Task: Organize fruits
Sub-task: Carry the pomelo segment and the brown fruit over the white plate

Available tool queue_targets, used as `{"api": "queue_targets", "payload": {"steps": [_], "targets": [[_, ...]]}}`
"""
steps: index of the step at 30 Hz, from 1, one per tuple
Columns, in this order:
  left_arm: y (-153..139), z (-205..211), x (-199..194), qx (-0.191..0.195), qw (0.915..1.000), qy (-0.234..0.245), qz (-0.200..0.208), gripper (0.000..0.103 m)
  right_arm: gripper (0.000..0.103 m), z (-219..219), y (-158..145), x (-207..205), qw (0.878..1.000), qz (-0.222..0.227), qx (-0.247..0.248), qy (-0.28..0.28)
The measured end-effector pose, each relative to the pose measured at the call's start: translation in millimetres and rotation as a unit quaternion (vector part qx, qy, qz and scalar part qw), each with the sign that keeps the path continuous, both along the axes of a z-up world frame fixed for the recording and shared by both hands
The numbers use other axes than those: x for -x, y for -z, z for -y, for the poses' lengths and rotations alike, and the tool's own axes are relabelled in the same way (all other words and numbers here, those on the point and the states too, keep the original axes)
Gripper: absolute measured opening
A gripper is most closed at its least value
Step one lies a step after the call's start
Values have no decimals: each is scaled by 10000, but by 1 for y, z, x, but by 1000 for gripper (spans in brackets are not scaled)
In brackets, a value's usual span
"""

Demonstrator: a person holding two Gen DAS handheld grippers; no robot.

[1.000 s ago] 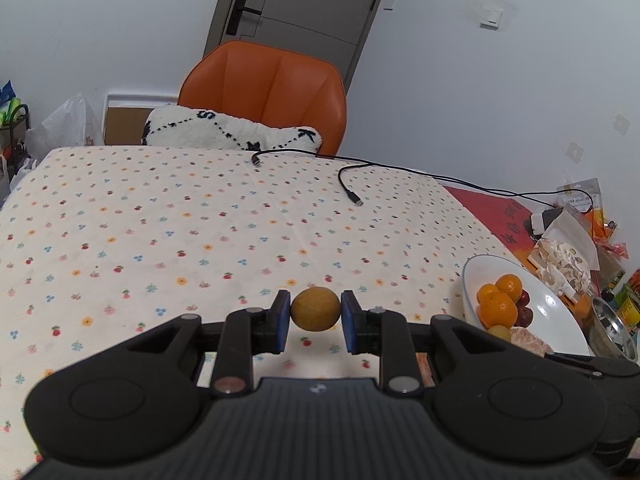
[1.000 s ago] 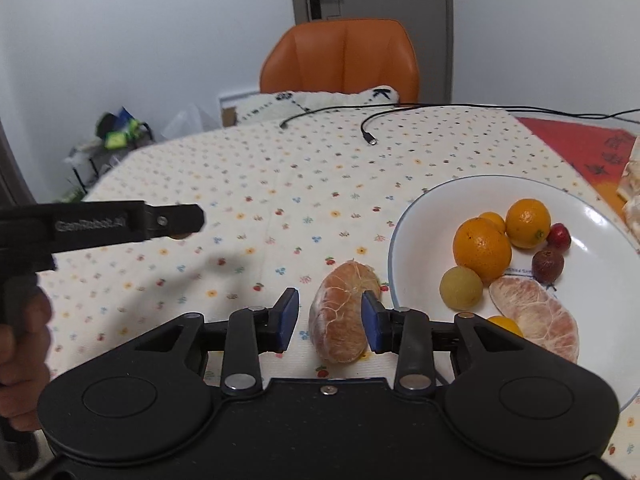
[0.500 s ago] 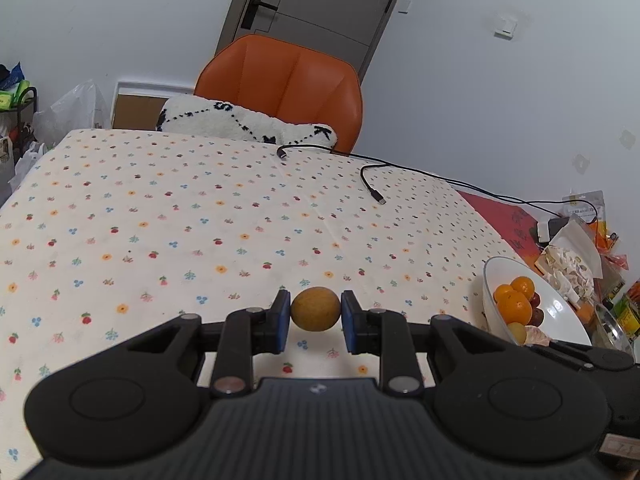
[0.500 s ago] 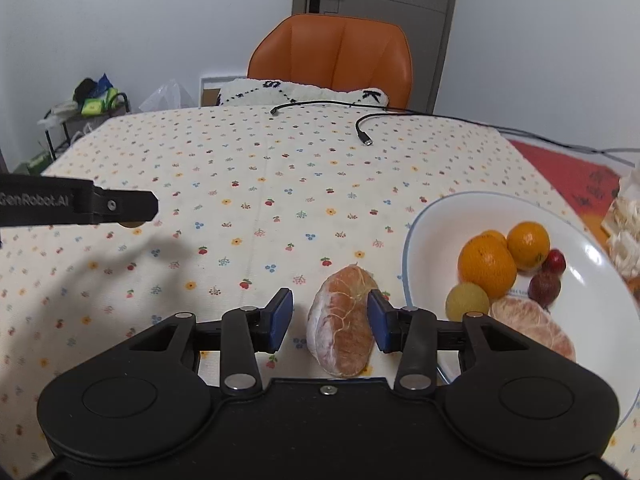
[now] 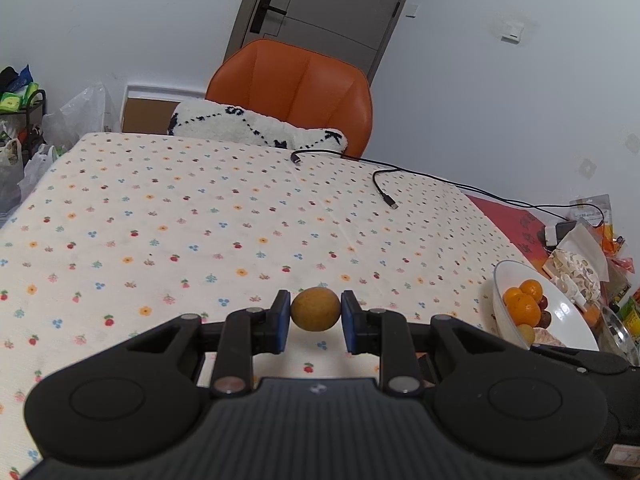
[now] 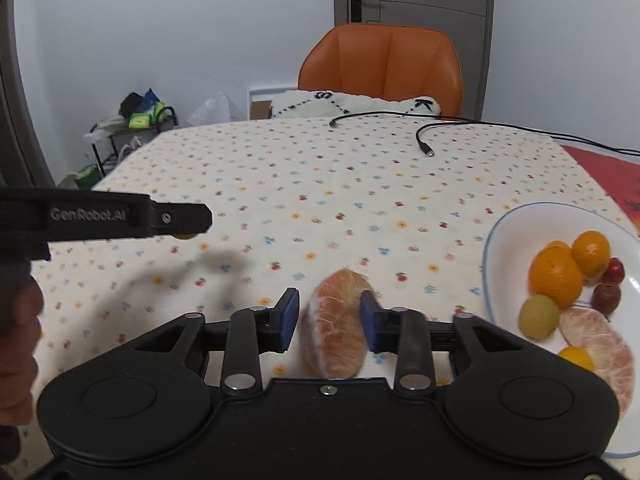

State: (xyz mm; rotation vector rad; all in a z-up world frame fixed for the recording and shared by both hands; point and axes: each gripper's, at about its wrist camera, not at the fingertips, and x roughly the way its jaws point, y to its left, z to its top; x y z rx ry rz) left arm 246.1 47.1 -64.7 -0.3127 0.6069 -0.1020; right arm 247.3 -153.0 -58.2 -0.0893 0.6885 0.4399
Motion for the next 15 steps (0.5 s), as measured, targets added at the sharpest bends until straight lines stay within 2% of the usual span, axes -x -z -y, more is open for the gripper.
{"api": "queue_targets", "payload": {"steps": [2, 10, 11, 12, 15], "targets": [[1, -2, -1, 21, 10000, -53, -20, 25, 42, 0, 0, -2, 10000, -32, -10, -41], [7, 0, -10, 12, 9999, -7, -102, 25, 45, 4, 7, -8, 9998, -207, 63, 21], [7, 0, -11, 15, 9999, -3, -110, 25, 44, 2, 8, -7, 9997, -189, 142, -2], [8, 0, -11, 18, 9999, -2, -118, 25, 40, 1, 7, -7, 9997, -184, 173, -43], [9, 0, -13, 37, 9999, 14, -130, 25, 36, 1, 6, -7, 9994, -232, -3, -248]]}}
